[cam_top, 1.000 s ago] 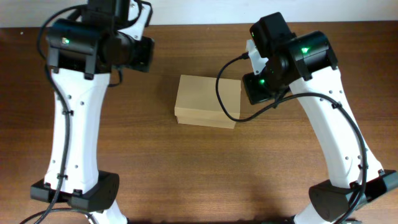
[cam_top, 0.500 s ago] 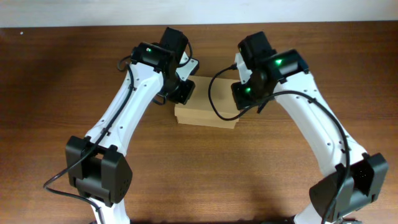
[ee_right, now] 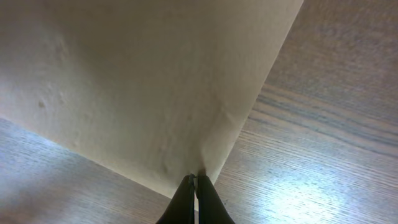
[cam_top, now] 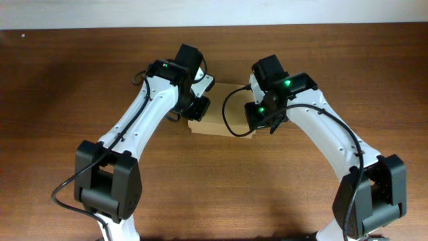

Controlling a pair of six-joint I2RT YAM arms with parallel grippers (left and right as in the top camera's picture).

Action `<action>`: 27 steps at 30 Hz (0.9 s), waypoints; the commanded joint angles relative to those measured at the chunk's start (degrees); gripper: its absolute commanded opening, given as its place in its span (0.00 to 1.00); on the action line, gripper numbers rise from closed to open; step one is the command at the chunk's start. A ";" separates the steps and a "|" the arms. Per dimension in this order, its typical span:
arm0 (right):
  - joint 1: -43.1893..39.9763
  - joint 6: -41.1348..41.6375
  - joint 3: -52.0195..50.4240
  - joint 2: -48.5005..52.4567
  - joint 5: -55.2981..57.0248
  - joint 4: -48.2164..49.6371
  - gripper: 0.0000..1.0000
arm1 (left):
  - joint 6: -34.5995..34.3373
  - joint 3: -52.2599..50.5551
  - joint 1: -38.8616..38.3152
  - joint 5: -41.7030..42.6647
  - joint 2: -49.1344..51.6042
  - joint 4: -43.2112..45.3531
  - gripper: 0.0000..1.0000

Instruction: Pack container

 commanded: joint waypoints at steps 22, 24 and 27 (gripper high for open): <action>-16.48 -1.75 42.45 -0.76 2.49 -20.35 0.04 | -0.44 30.95 8.63 -9.97 -8.57 -6.88 0.05; -17.75 -1.73 50.21 -0.76 2.49 -23.15 0.04 | -0.52 36.04 10.64 -9.94 -9.22 -7.58 0.09; -18.34 -1.73 62.34 -0.76 2.49 -27.23 0.04 | -1.73 43.30 12.90 -9.94 -10.43 -8.81 0.15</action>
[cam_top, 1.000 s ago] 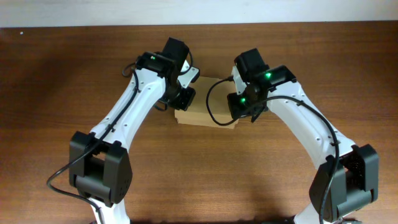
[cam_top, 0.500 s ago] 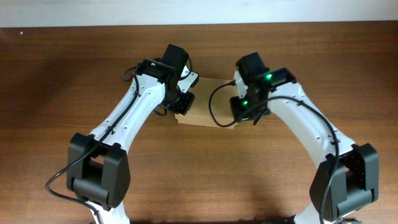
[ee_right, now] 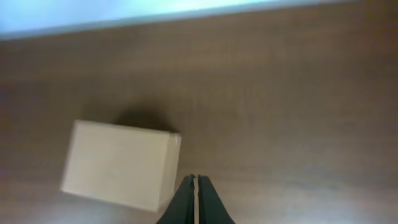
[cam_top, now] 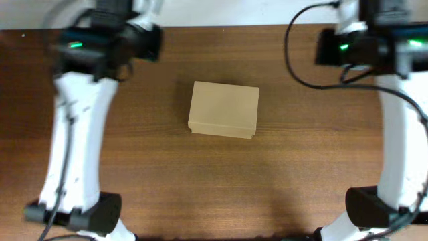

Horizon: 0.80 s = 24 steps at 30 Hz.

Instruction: Pack container

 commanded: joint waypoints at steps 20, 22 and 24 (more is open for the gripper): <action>0.70 0.33 41.48 -7.43 -2.64 -6.32 0.99 | -2.29 16.00 1.70 -0.59 -11.08 -3.89 1.00; 0.70 0.33 41.48 -7.39 -2.64 -6.32 0.99 | -2.29 16.00 1.70 -0.59 -11.06 -4.57 1.00; 0.70 0.33 41.44 -7.28 -2.62 -6.32 0.99 | -2.27 16.00 1.70 -0.59 -11.08 -5.64 1.00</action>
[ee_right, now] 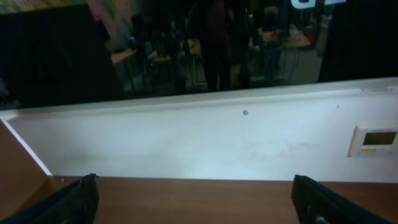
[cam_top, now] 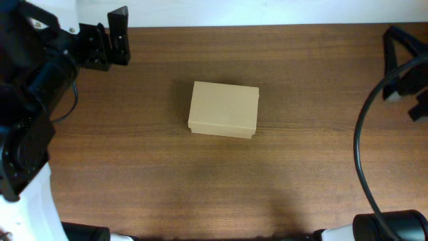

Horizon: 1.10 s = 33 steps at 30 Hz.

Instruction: Pack container

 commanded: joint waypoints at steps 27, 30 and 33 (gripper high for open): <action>0.26 -0.15 -0.31 1.70 -0.57 -0.17 0.99 | -0.28 0.04 0.02 -0.17 0.26 -16.06 1.00; 0.26 -0.15 -2.45 0.35 -0.57 -0.15 0.99 | -0.31 0.04 0.02 -0.17 0.26 -18.49 1.00; 0.26 -0.15 -9.33 -3.82 -0.57 -0.15 0.99 | -0.28 0.04 0.02 -0.17 0.26 -20.85 1.00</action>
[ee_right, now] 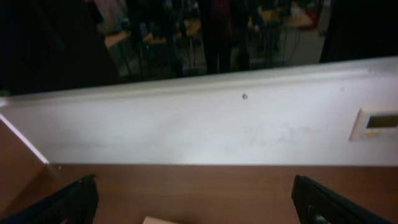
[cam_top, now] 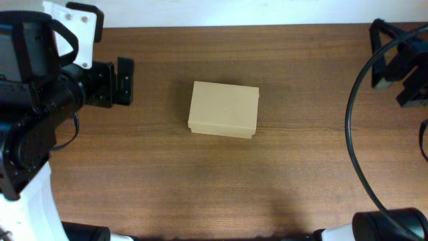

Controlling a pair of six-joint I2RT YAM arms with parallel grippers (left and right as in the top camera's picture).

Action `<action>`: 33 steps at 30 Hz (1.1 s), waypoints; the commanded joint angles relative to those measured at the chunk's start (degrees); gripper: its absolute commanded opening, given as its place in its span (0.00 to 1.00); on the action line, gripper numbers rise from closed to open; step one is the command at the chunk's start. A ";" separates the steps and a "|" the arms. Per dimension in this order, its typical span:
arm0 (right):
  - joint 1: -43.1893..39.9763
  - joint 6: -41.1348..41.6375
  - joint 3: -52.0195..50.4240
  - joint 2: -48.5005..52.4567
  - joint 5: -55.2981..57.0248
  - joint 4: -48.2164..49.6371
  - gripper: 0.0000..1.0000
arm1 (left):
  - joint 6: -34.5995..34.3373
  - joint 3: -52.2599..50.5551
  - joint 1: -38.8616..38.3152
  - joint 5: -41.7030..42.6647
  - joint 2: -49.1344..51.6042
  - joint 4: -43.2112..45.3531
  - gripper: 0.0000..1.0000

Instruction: Pack container

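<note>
The tan cardboard box [cam_top: 223,109] lies shut at the middle of the brown table. A corner of the box [ee_right: 157,220] shows at the bottom edge of the right wrist view. My left gripper [cam_top: 114,82] hangs high to the left of the box, its two dark fingers apart and nothing between them. My right gripper [ee_right: 194,205] is raised at the right side, open and empty, with one finger [ee_right: 78,202] at each side of its view. Both grippers are well clear of the box.
A white wall [ee_right: 205,130] runs along the table's far edge [cam_top: 234,27]. A black cable [cam_top: 354,147] loops down the right side. Bare wood [cam_top: 221,187] surrounds the box.
The left gripper has come lower and slightly right along the left side. The right wrist camera tilted a little, so a corner of the box now shows. The box has not moved.
Both grippers were down at the box, the right one shut at its corner. Then both arms stood raised at the far corners, the right gripper still shut. Later the right gripper was open facing the wall, and both arms now stay high at the sides.
</note>
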 commanded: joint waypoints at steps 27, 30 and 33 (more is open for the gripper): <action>0.26 -0.20 -97.09 -53.57 11.39 45.48 0.99 | -0.17 0.04 0.02 -0.17 0.17 -1.07 1.00; 0.26 -0.17 -106.49 -58.25 11.37 49.64 0.99 | -0.17 0.04 0.02 -0.17 0.17 -1.07 1.00; 0.22 -0.17 -114.49 -62.12 11.39 52.28 1.00 | -0.20 0.04 0.02 -0.17 0.17 -1.07 1.00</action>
